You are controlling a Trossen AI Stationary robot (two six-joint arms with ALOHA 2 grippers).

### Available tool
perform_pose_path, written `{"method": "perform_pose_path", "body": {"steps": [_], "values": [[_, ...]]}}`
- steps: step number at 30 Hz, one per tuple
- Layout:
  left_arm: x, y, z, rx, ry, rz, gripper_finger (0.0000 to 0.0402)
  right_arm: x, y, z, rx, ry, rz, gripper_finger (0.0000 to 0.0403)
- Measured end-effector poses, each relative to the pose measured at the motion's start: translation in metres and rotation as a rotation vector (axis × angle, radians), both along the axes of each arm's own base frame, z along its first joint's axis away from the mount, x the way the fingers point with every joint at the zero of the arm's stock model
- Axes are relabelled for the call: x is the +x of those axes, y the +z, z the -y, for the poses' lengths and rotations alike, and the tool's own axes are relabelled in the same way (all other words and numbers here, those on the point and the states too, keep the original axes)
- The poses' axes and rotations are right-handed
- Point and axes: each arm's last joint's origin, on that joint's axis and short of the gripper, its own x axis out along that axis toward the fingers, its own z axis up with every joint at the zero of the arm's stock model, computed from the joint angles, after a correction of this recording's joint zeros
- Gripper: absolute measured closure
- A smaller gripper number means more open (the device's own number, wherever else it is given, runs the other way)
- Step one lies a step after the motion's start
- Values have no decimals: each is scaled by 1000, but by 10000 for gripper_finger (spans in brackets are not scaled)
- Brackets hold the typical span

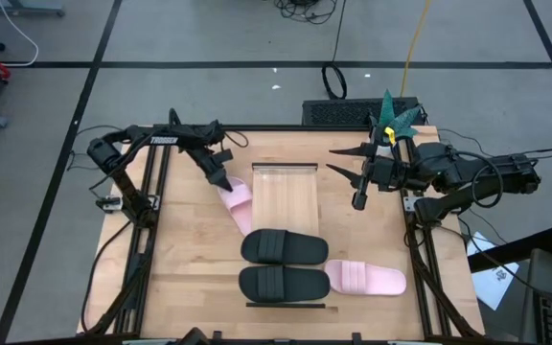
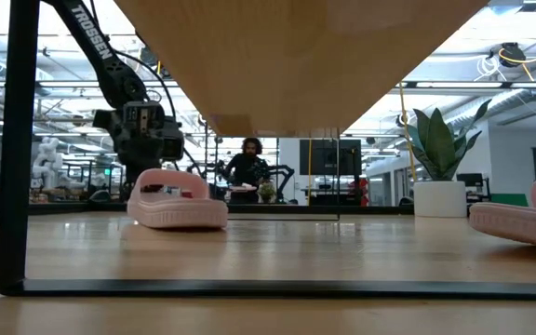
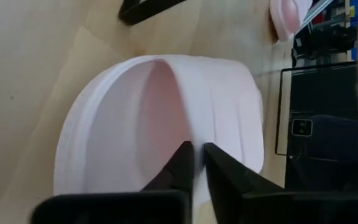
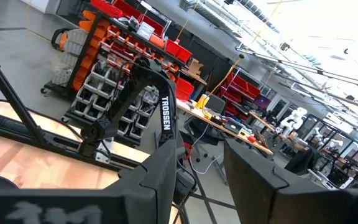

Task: Pick and place slides into the shelf
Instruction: Put the top pink slides on the shelf

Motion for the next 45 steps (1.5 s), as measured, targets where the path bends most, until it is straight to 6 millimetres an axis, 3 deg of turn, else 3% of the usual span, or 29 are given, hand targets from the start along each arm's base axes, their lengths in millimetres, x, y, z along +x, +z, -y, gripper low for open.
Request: {"method": "perform_pose_path", "body": {"steps": [13, 24, 36, 45], "values": [[1, 0, -1, 9, 1, 10, 399, 0, 0, 0, 0, 0, 0, 277], [-24, 5, -9, 5, 76, -108, 401, 0, 0, 0, 0, 0, 0, 277], [-62, 72, -7, 183, 260, -40, 401, 0, 0, 0, 0, 0, 0, 277], [-96, 122, 18, 326, 463, -33, 402, 0, 0, 0, 0, 0, 1, 277]]}}
